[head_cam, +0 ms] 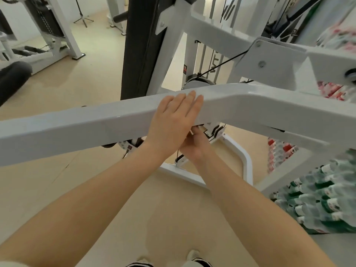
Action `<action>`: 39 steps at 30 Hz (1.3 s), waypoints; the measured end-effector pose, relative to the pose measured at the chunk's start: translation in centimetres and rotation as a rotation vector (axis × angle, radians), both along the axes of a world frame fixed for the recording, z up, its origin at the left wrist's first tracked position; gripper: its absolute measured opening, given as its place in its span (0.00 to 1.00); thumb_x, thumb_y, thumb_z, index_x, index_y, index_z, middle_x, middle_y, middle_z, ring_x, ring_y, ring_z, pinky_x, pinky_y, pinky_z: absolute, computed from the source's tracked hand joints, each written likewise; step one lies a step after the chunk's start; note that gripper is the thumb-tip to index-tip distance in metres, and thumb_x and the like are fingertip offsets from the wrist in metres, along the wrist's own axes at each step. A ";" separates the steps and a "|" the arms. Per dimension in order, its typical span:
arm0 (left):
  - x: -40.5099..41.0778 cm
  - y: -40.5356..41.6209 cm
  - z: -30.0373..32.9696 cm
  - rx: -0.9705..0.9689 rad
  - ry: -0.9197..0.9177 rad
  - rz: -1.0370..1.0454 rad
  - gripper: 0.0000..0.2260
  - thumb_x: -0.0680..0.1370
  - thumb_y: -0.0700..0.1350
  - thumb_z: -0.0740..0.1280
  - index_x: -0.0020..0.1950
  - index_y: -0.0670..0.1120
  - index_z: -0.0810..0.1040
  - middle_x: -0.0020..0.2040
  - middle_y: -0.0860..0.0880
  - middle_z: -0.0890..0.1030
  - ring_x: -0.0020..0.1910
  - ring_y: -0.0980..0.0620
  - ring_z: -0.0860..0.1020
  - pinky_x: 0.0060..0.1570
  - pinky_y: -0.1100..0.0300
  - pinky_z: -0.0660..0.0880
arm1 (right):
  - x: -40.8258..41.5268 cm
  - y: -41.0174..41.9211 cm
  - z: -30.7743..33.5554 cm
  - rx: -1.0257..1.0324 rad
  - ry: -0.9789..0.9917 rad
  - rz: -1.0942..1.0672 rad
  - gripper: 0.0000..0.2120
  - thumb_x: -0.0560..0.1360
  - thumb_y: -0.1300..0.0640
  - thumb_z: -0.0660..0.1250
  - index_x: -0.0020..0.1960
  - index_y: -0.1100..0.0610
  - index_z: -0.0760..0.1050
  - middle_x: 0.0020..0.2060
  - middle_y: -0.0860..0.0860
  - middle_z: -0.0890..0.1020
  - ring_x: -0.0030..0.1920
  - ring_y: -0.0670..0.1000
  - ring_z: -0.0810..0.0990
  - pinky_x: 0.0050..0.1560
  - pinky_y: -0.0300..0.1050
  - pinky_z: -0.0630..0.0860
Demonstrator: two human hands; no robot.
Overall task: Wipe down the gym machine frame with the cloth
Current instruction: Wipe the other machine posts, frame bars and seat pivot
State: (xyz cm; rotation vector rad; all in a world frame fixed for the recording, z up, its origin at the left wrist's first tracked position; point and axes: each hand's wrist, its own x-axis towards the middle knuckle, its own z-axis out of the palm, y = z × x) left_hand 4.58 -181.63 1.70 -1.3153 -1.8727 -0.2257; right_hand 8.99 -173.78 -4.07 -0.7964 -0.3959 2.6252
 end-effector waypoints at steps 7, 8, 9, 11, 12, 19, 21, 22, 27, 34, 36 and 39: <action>2.0 4.5 -1.1 0.091 0.018 0.086 0.20 0.68 0.41 0.70 0.60 0.45 0.75 0.53 0.43 0.80 0.52 0.44 0.69 0.53 0.52 0.64 | 8.5 10.5 0.8 0.013 0.030 -0.285 0.06 0.80 0.59 0.58 0.54 0.56 0.72 0.45 0.51 0.78 0.50 0.55 0.78 0.47 0.53 0.76; 2.0 4.7 -1.2 0.106 0.026 0.103 0.20 0.69 0.41 0.70 0.60 0.45 0.75 0.53 0.43 0.79 0.52 0.44 0.68 0.52 0.52 0.64 | 9.2 11.0 0.9 0.020 0.043 -0.287 0.06 0.80 0.59 0.58 0.51 0.56 0.73 0.44 0.50 0.78 0.49 0.54 0.79 0.48 0.54 0.75; 1.9 4.8 -1.3 0.115 0.037 0.117 0.20 0.69 0.41 0.69 0.60 0.46 0.74 0.53 0.44 0.79 0.52 0.45 0.68 0.52 0.53 0.64 | 9.3 11.1 0.9 0.024 0.052 -0.285 0.06 0.80 0.59 0.57 0.49 0.55 0.73 0.43 0.50 0.78 0.49 0.54 0.79 0.51 0.55 0.75; 1.8 4.9 -1.4 0.128 0.062 0.137 0.19 0.69 0.40 0.68 0.60 0.47 0.71 0.52 0.45 0.79 0.52 0.45 0.68 0.52 0.53 0.65 | 8.4 10.2 1.2 0.015 0.061 -0.261 0.06 0.80 0.59 0.57 0.48 0.55 0.72 0.42 0.49 0.78 0.47 0.52 0.79 0.59 0.56 0.72; 1.8 5.1 -1.5 0.135 0.066 0.141 0.19 0.69 0.40 0.67 0.60 0.47 0.71 0.52 0.45 0.79 0.52 0.45 0.68 0.52 0.53 0.65 | 7.6 9.5 1.3 0.013 0.050 -0.228 0.07 0.81 0.59 0.56 0.48 0.56 0.72 0.42 0.50 0.77 0.47 0.52 0.79 0.61 0.56 0.71; 3.5 5.7 -1.9 0.070 0.026 0.155 0.24 0.70 0.38 0.64 0.67 0.45 0.67 0.62 0.44 0.69 0.58 0.43 0.66 0.59 0.49 0.61 | 5.0 7.5 1.5 -0.090 0.089 -0.136 0.07 0.81 0.60 0.55 0.54 0.55 0.71 0.44 0.54 0.77 0.57 0.59 0.77 0.56 0.54 0.73; 4.7 7.1 -1.7 0.080 0.040 0.064 0.24 0.71 0.37 0.61 0.67 0.44 0.67 0.65 0.44 0.70 0.61 0.44 0.67 0.62 0.48 0.61 | 6.8 9.2 1.5 -0.065 0.097 -0.191 0.07 0.81 0.61 0.55 0.50 0.56 0.72 0.43 0.53 0.78 0.49 0.58 0.78 0.54 0.54 0.75; 5.5 8.1 -1.5 0.088 0.034 -0.002 0.23 0.72 0.36 0.61 0.67 0.44 0.67 0.66 0.44 0.72 0.61 0.44 0.67 0.62 0.48 0.62 | 8.0 10.4 1.5 -0.053 0.095 -0.223 0.07 0.80 0.61 0.56 0.47 0.56 0.72 0.42 0.53 0.77 0.46 0.56 0.77 0.51 0.53 0.77; 10.7 13.7 -1.5 0.030 -0.031 -0.374 0.22 0.70 0.37 0.62 0.65 0.44 0.74 0.66 0.41 0.73 0.64 0.44 0.69 0.63 0.50 0.64 | 15.6 16.2 0.8 0.035 0.044 -0.331 0.05 0.79 0.57 0.59 0.49 0.55 0.73 0.41 0.49 0.77 0.43 0.52 0.78 0.39 0.42 0.76; 17.5 20.4 -1.0 0.065 -0.026 -0.462 0.25 0.68 0.37 0.65 0.66 0.42 0.71 0.66 0.42 0.73 0.63 0.43 0.66 0.64 0.48 0.61 | 26.1 21.4 2.3 0.084 0.014 -0.612 0.07 0.79 0.58 0.59 0.44 0.57 0.74 0.38 0.50 0.78 0.40 0.51 0.74 0.40 0.40 0.71; 18.2 21.5 -0.9 0.095 -0.040 -0.458 0.26 0.67 0.36 0.66 0.65 0.43 0.70 0.65 0.43 0.69 0.61 0.43 0.66 0.64 0.47 0.60 | 28.7 22.4 2.2 0.076 0.011 -0.687 0.07 0.78 0.58 0.59 0.42 0.57 0.73 0.36 0.49 0.78 0.40 0.51 0.75 0.41 0.40 0.71; 18.0 21.9 -0.9 0.109 -0.041 -0.484 0.26 0.67 0.36 0.65 0.66 0.44 0.71 0.63 0.44 0.67 0.59 0.42 0.66 0.62 0.47 0.61 | 31.2 23.6 2.0 0.043 0.049 -0.768 0.07 0.78 0.57 0.59 0.44 0.57 0.72 0.40 0.49 0.76 0.42 0.51 0.75 0.44 0.41 0.72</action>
